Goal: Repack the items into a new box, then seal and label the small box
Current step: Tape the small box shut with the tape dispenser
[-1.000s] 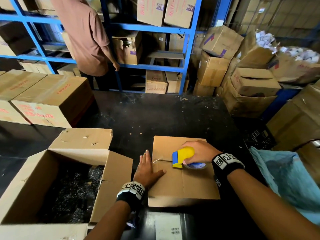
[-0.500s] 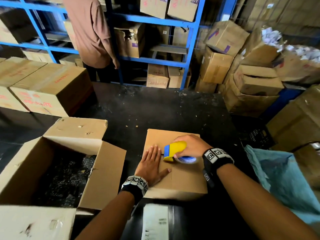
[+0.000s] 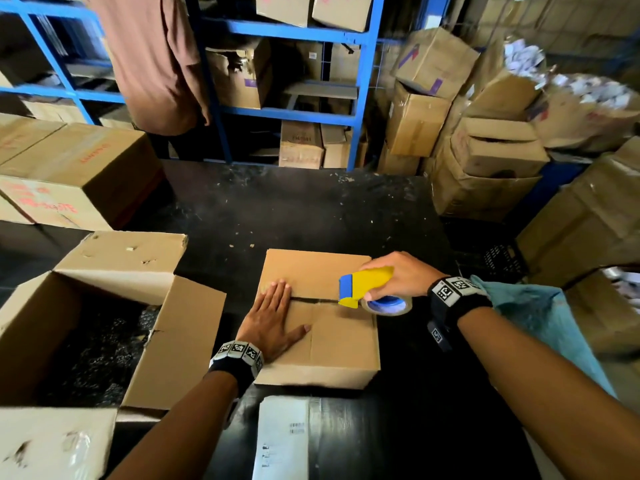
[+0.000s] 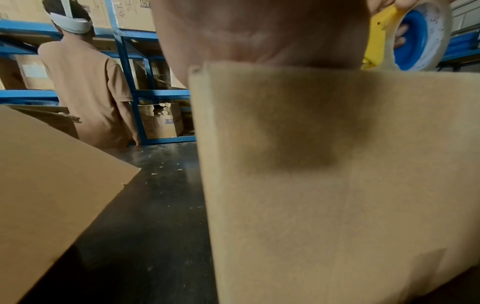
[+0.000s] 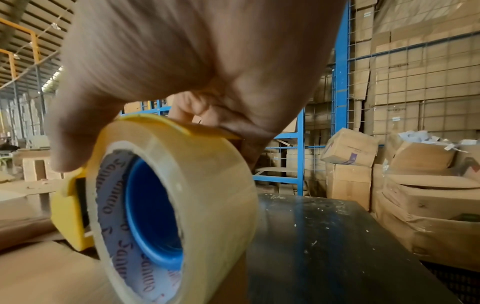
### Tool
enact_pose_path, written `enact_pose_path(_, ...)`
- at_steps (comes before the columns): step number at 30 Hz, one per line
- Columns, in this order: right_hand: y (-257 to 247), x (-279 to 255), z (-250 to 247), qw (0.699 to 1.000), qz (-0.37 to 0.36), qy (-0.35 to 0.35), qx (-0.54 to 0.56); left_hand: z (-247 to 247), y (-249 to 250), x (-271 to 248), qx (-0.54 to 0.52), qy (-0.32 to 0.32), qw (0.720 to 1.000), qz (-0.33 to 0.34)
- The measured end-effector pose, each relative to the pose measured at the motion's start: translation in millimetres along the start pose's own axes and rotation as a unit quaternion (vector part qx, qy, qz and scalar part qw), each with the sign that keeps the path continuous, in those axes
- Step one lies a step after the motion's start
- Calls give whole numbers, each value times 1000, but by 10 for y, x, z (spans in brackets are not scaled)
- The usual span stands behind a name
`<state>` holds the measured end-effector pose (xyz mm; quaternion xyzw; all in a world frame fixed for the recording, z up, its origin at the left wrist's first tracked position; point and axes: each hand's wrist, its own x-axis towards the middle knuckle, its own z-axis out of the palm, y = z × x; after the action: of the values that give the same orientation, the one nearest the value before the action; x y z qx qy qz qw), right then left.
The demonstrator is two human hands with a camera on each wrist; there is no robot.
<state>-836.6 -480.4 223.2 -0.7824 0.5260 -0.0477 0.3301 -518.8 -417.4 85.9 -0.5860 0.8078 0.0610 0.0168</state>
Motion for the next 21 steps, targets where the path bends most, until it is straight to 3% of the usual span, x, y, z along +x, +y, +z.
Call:
enact_pose_path(9, -33, 198, 136, 994, -1, -48, -97, -41, 13, 9, -16, -11, 1000, -6)
enact_pose_path(16, -67, 359, 257, 985, 53, -30, -161, -35, 37, 14, -5, -23, 1000, -5)
enact_pose_path(21, -149, 302, 257, 983, 76, -18, -168, -65, 404, 79, -31, -58, 998, -19)
